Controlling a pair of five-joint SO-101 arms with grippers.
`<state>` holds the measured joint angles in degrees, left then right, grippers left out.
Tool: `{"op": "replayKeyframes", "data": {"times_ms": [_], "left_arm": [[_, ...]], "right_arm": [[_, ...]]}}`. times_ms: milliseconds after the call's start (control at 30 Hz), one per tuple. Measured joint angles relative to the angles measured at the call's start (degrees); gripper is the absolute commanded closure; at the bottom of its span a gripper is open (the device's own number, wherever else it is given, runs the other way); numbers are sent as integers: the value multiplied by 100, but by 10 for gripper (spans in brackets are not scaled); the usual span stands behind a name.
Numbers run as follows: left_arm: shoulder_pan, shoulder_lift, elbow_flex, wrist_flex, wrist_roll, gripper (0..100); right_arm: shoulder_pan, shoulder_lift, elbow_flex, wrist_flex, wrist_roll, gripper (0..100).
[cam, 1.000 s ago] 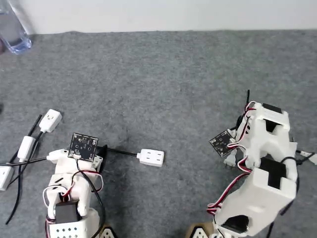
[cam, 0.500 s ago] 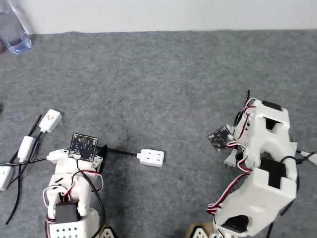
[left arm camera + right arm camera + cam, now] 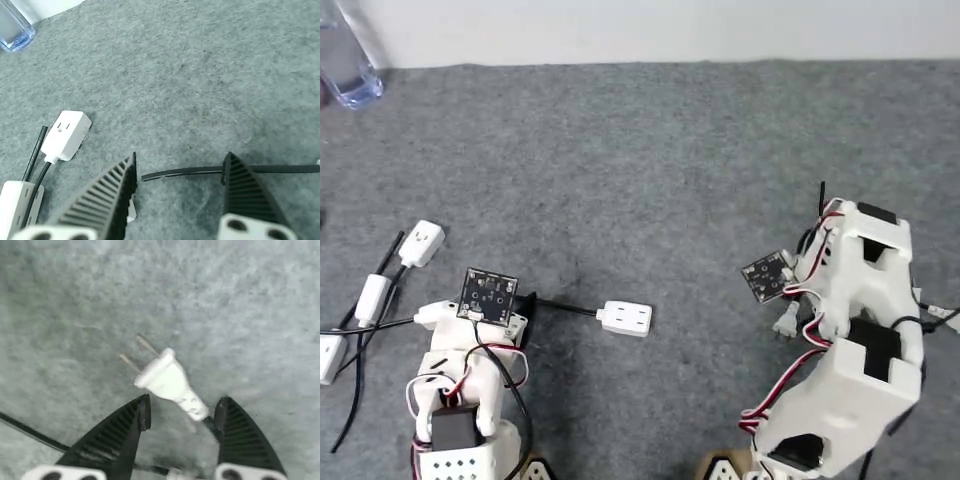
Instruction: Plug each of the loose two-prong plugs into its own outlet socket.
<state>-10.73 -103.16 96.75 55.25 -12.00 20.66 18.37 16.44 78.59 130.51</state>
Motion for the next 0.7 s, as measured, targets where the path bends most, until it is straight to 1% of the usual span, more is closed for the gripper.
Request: {"op": "replayKeyframes", "data": {"times_ms": [133, 233, 333, 433, 600, 700], "left_arm": [[0, 0, 0, 0, 0, 739], [0, 0, 0, 0, 0, 739], [0, 0, 0, 0, 0, 739], [0, 0, 0, 0, 0, 739], [0, 0, 0, 0, 0, 739], [0, 0, 0, 0, 0, 739]], "right_arm": [[158, 0, 0, 396, 0, 835], [185, 9, 70, 378, -18, 834], [220, -18, 316, 62, -79, 833], [264, -18, 352, 18, -114, 829], [273, -18, 360, 35, -114, 741], [378, -26, 440, 62, -114, 751]]}}
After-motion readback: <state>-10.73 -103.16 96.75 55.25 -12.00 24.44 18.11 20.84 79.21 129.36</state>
